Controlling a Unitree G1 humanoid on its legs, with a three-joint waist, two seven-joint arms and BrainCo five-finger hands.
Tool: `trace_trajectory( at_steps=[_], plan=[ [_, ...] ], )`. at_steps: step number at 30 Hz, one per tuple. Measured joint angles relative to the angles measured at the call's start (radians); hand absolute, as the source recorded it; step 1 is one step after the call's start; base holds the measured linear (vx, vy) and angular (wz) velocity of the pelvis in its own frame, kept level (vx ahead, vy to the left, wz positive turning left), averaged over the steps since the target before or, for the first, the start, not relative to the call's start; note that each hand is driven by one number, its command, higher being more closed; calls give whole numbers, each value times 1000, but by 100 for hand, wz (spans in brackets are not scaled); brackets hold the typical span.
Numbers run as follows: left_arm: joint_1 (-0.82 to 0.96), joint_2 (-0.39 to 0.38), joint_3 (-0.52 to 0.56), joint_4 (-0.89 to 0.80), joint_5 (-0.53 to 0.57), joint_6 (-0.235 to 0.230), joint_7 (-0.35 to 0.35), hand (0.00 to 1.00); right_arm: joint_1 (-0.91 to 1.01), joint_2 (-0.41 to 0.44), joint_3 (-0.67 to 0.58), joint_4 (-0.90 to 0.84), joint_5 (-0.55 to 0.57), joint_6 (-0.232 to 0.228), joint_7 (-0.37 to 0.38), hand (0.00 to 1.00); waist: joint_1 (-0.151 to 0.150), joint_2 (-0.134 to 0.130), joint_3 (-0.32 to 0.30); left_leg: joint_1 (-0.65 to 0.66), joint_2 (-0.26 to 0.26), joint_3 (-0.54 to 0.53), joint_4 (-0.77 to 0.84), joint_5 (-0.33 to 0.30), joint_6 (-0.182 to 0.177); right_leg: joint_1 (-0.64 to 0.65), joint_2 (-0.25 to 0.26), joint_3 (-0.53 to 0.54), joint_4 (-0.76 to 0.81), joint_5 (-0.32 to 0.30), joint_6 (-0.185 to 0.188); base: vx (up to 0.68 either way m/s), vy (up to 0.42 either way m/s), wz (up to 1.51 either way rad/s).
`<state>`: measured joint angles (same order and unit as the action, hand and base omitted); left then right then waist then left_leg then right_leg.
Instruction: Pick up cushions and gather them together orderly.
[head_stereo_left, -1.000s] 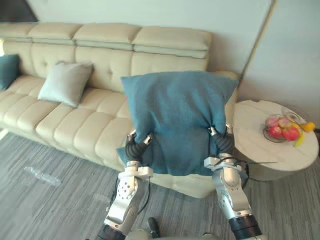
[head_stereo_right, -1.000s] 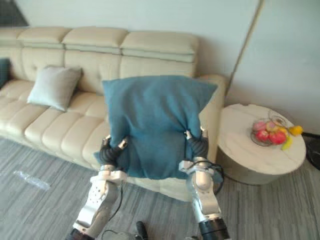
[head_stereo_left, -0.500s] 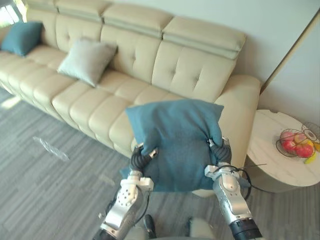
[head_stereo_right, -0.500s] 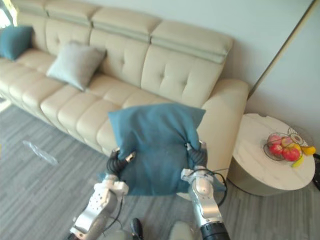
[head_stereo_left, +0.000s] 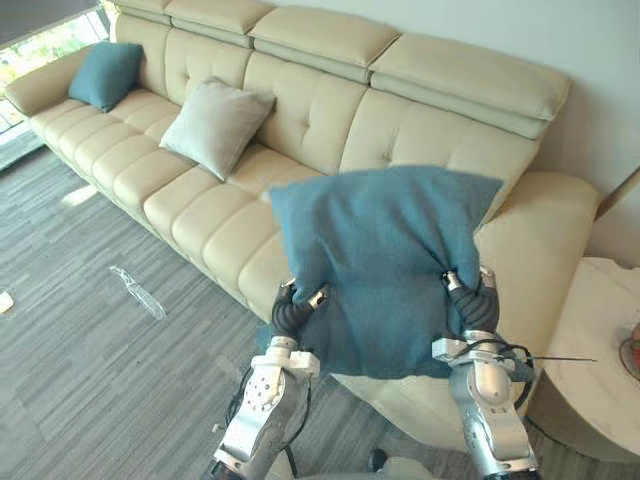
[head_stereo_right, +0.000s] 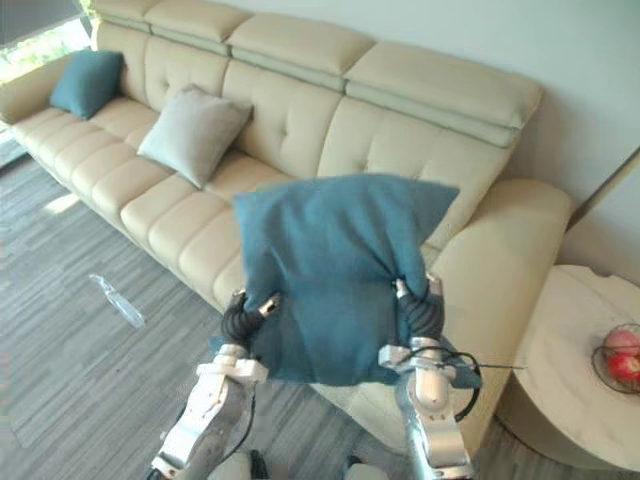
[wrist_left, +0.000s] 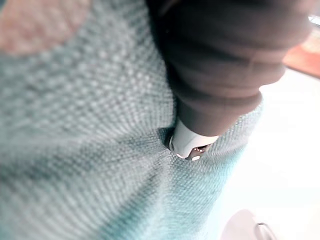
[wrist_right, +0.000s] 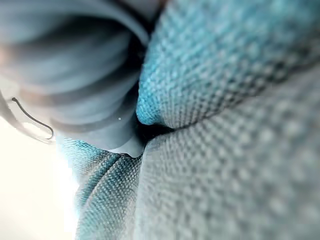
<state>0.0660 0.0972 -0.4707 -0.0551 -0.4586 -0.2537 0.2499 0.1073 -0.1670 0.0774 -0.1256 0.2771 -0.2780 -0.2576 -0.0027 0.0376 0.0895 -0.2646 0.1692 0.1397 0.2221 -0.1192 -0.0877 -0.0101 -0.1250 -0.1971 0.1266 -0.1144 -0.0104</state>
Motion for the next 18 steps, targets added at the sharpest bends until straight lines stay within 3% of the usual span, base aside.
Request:
trace_trajectory(
  at_steps=[1, 2, 3, 4, 6, 7, 10, 11, 13, 16, 17, 18],
  plan=[
    [0, 0, 0, 0, 0, 0, 0, 100, -5, 0, 0, 13, 0, 0, 0, 100, 3, 9, -5, 8, -4, -23, -52, 43, -15, 2, 1, 11, -14, 8, 17, 188, 340, -40],
    [0, 1, 0, 0, 1, -1, 0, 100, -19, 1, 0, 40, 0, 2, 0, 100, 15, 29, -19, 8, -3, -47, -101, 123, -14, 6, 5, 37, -40, 7, 60, 189, 352, -53],
    [-5, 13, 1, 13, 1, 2, 1, 100, -33, 23, 1, 84, 1, 5, -1, 100, 17, 6, -22, 0, -25, -32, -73, 167, -22, 14, -20, 66, -59, 3, 103, 174, 322, -53],
    [-3, 18, 0, 15, 0, 8, 2, 100, -22, 42, 0, 100, 1, 14, -2, 100, 17, -21, -21, 0, -52, -9, -49, 131, 3, 12, -54, 75, -55, 18, 105, 166, 324, -30],
    [-3, 24, 0, 15, 0, 19, 2, 100, -4, 57, 1, 100, 1, 24, -2, 100, 19, -42, -18, -1, -75, 18, 24, 63, 30, 5, -91, 96, -2, 18, 108, 155, 355, -34],
    [-3, 31, -3, 15, 0, 23, 2, 100, 3, 57, 1, 100, 1, 31, -2, 100, 20, -41, -18, 11, -75, 43, 80, -1, 37, -31, -105, 123, 107, 16, 111, 126, 318, -55],
    [-3, 52, -8, 14, 2, 21, 2, 100, 4, 67, 3, 100, -3, 32, -2, 100, 21, -54, -11, 94, -82, 107, 106, -66, 62, -172, -142, 172, 433, 38, 118, 132, 286, -68],
    [-3, 57, -8, 12, 4, 21, 2, 100, 4, 76, 3, 102, -3, 32, -2, 100, 11, -54, -11, 135, -85, 118, 99, -90, 77, -222, -134, 173, 558, 2, 138, 193, 227, -43],
    [-3, 59, -8, 5, 6, 19, 2, 100, 4, 81, 3, 102, -3, 31, -2, 100, 0, -53, -11, 178, -90, 130, 73, -101, 86, -273, -103, 154, 624, -63, 158, 181, 116, -26],
    [-12, 75, -16, 5, 12, 16, 2, 100, 3, 75, 3, 106, -2, 22, 1, 100, -12, -63, -20, 242, -96, 155, -27, -86, 68, -324, -6, 73, 419, -79, 118, 223, 19, -16],
    [-16, 80, -18, 7, 19, 18, 2, 100, 3, 74, 3, 112, -1, 20, 1, 100, -18, -66, -22, 262, -98, 158, -62, -69, 62, -325, 25, 35, 291, -33, 77, 309, -44, 5],
    [-16, 82, -19, 8, 25, 20, 2, 100, 3, 74, 3, 128, -1, 19, 1, 100, -24, -87, -31, 288, -111, 162, -85, -60, 50, -314, 51, 28, 133, 68, 56, 340, -59, 14]
  ],
)
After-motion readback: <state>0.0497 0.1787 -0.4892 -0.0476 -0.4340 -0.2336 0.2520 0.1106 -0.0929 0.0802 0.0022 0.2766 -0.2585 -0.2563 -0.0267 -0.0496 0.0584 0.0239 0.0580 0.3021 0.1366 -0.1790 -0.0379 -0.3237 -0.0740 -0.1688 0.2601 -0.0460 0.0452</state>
